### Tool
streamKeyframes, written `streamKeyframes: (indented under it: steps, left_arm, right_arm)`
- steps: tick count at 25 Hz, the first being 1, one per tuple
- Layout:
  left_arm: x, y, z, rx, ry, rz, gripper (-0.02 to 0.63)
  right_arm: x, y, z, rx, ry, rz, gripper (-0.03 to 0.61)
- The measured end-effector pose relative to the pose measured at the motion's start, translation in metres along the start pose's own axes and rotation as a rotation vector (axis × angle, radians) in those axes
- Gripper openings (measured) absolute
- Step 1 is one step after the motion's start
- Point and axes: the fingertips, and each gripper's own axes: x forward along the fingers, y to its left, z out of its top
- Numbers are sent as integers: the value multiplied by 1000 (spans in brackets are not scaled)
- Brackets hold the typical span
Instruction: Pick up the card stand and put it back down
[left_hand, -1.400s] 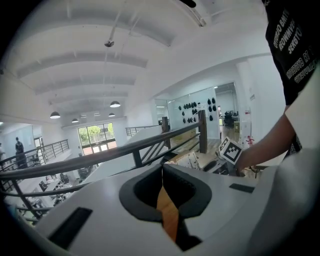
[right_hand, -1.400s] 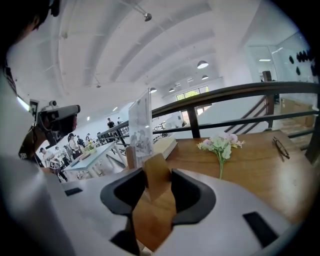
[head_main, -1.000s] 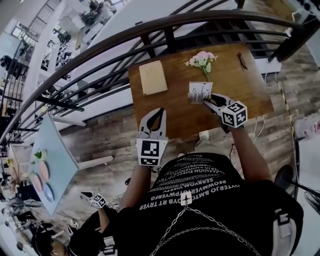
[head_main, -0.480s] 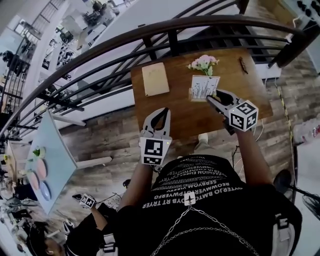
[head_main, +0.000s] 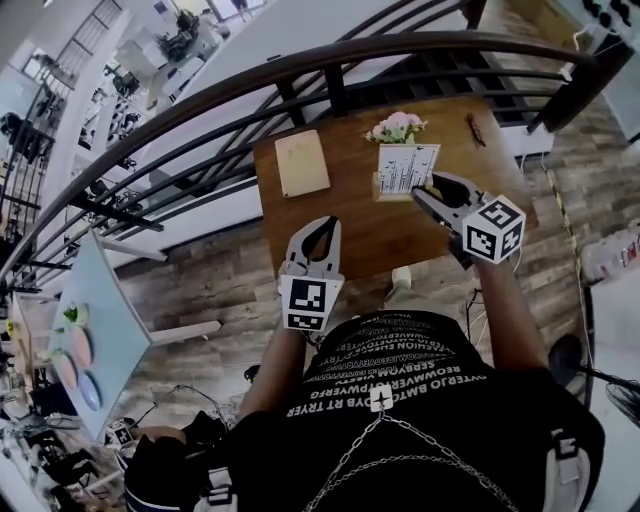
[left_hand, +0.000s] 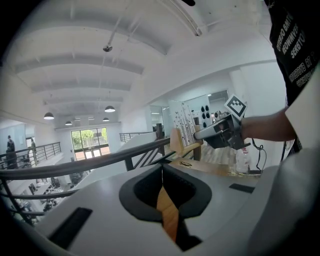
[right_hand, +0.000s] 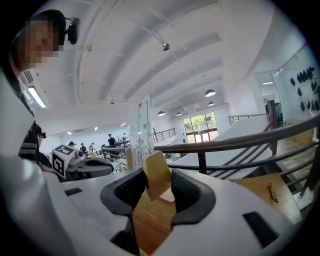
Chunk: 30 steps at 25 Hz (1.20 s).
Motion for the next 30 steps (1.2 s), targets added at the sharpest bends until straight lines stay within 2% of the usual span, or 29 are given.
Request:
streamKeyframes:
  steps: [11, 22, 30]
  left_arm:
    - [7, -23, 9, -3, -5, -16, 29]
    - [27, -9, -4, -19, 22, 2, 29]
    - [47, -1, 6, 5, 37, 15, 29]
  right_arm:
    - [-34, -1, 33, -23, -47, 7, 172]
    - [-6, -23, 23, -45, -35, 6, 173]
    - [16, -55, -5, 7, 7, -3, 172]
